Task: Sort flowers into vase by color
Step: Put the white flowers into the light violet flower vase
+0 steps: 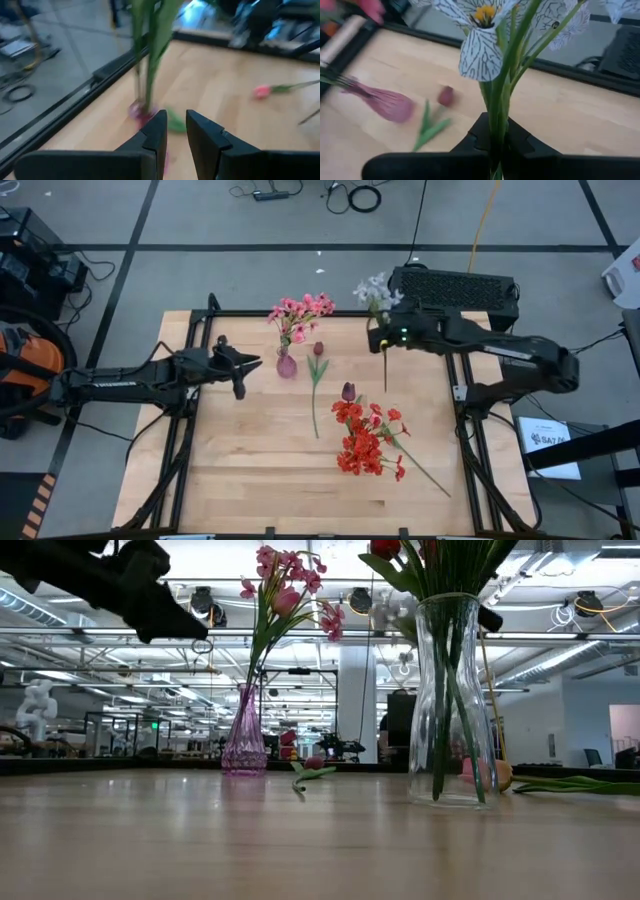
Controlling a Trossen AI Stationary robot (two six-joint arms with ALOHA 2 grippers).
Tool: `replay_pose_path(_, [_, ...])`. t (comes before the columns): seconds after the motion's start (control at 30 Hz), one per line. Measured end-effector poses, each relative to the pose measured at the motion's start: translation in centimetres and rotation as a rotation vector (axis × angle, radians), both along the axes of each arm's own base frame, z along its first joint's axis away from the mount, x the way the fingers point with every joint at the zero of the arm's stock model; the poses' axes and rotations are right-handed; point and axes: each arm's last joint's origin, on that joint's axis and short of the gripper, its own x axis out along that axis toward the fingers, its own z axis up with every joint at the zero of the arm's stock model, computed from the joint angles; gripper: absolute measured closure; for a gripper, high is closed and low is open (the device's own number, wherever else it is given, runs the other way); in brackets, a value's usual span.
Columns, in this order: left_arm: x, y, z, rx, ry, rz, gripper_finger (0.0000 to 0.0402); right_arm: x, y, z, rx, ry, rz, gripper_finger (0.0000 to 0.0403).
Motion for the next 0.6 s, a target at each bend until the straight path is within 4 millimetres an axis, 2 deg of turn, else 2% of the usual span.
replay_pose_path(0.1, [0.2,-0.2,0.6,-0.033,-0.079,-0.058,0.0323,-1.0,0.7,1.2,-0.022,-0.049,0.024,0.0398])
replay_pose_path(0.23, [0.5,-0.4,1.6,-0.054,-0.186,-0.128,0.0323,-0.9,1.5,2.4,-0.135,-0.059,0.161,0.0398])
replay_pose_path(0.43, [0.7,-0.8,3.5,-0.020,-0.383,-0.195,0.0323,1.0,2.2,4.4,-0.269,-0.257,0.467,0.0399])
replay_pose_path(0.6, [1.5,-1.3,3.8,-0.016,-0.436,-0.234,0.0323,3.0,3.4,5.6,-0.400,-0.418,0.685,0.0399])
